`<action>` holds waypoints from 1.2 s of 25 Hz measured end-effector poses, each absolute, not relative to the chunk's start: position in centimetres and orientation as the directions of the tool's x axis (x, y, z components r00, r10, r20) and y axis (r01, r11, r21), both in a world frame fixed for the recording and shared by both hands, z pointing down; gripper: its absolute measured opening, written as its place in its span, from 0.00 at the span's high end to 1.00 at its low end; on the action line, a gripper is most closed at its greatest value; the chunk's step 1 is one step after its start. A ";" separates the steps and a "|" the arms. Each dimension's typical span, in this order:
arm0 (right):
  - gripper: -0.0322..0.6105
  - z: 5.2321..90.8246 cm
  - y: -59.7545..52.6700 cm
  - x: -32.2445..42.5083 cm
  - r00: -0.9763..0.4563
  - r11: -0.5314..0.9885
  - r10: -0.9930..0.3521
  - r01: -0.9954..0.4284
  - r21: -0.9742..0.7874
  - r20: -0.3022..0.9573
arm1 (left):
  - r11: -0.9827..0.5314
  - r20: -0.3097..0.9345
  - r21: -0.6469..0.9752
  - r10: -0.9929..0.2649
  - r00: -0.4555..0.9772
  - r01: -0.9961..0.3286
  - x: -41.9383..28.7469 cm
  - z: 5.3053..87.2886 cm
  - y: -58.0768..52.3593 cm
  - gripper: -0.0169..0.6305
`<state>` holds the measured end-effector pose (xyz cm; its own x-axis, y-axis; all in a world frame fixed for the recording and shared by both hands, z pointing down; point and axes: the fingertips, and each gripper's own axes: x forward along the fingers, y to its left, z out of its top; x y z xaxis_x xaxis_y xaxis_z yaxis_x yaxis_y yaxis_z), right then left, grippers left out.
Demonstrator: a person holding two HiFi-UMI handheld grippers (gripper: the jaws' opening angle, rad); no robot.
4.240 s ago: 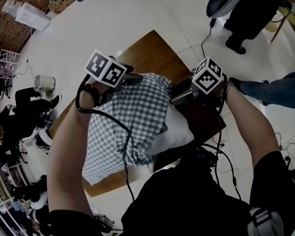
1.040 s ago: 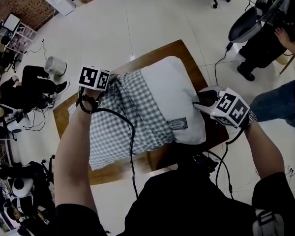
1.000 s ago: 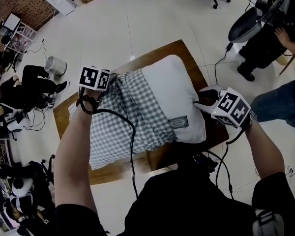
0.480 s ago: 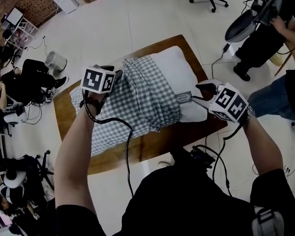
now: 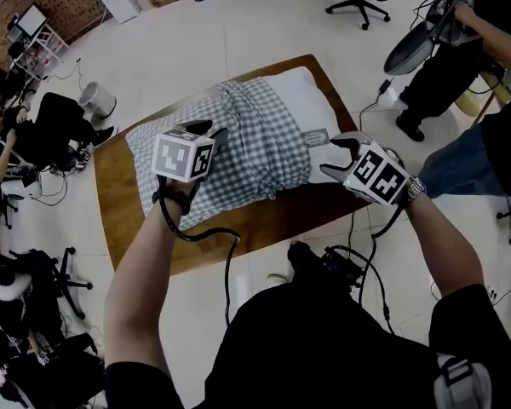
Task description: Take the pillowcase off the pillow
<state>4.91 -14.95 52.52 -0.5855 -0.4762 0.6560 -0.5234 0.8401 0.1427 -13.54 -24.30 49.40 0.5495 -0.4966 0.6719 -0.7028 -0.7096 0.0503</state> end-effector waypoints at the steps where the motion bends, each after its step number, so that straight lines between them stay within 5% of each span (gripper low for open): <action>1: 0.56 52.7 -14.2 4.4 -0.575 0.838 -0.480 -0.523 0.153 0.662 | -0.712 0.660 0.054 -0.501 0.560 -0.700 -13.6 49.3 -23.0 0.72; 14: 0.49 53.9 -12.1 2.9 -0.466 0.800 -0.568 -0.505 0.323 0.679 | -0.709 0.642 0.133 -0.471 0.605 -0.693 -10.4 54.1 -11.8 0.69; 30: 0.43 59.6 -14.4 4.0 -0.347 0.698 -0.692 -0.544 0.465 0.633 | -0.404 0.606 0.380 -0.571 0.554 -0.832 -8.6 61.4 -11.8 0.58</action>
<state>3.97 -14.36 59.60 -0.3470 -0.6918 0.6333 -0.5443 0.6984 0.4647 -8.61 -11.80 61.44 0.5540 -0.5711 0.6057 -0.8320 -0.4041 0.3800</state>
